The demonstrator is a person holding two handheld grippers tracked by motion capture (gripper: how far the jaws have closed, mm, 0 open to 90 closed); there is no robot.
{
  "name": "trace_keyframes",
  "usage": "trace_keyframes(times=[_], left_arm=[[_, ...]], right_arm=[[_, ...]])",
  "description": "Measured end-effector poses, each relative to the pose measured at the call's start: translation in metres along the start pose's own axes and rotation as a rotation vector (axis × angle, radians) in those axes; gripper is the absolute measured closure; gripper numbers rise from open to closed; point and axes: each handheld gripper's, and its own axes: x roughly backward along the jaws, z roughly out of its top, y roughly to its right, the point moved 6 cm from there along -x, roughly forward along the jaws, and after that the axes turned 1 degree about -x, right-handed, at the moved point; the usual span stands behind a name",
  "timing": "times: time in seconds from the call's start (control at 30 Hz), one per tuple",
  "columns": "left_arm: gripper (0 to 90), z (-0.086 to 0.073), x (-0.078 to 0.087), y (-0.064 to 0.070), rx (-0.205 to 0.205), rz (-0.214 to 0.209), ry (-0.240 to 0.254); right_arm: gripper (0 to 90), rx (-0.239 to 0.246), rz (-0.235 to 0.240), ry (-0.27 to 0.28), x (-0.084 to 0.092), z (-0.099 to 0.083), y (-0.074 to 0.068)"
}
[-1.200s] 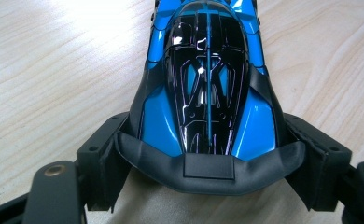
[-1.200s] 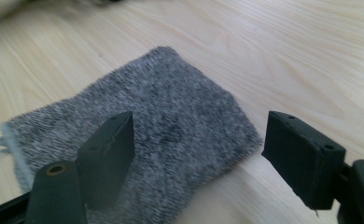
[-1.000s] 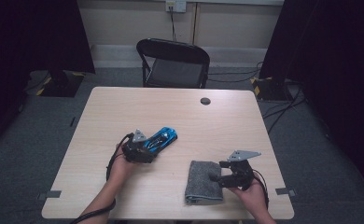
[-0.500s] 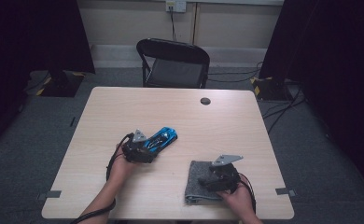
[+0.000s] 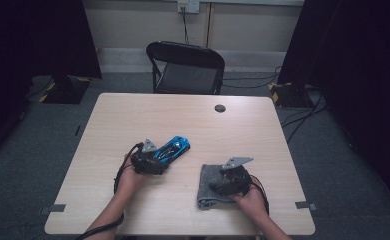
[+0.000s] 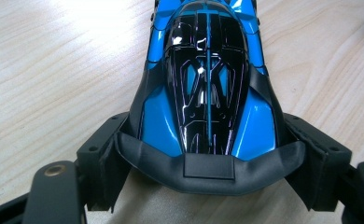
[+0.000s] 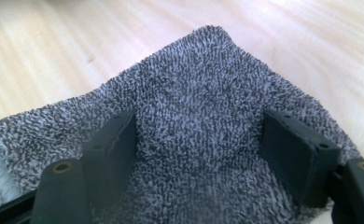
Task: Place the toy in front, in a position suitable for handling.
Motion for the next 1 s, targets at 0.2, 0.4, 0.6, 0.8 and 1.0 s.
trace_keyframes(times=[0.2, 0.4, 0.6, 0.8, 1.0], left_arm=[[23.7, 0.0, 0.0, 0.0, 0.0, 0.0, 0.0], [23.6, 0.001, -0.001, -0.001, -0.011, 0.004, -0.001], [23.7, 0.001, -0.001, 0.0, -0.003, 0.003, 0.001], [23.7, 0.001, -0.001, 0.0, -0.004, 0.003, 0.0], [23.7, 0.001, -0.001, 0.0, -0.002, 0.003, 0.002]], right_arm=[[26.0, -0.039, -0.022, -0.007, -0.01, 0.014, 0.017], [20.1, -0.091, -0.069, 0.014, -0.006, 0.023, 0.009], [17.8, -0.064, -0.115, 0.022, -0.009, 0.019, -0.013], [17.7, -0.043, -0.137, 0.003, -0.011, 0.01, -0.012], [17.7, -0.048, -0.112, -0.019, -0.002, 0.002, -0.001]])
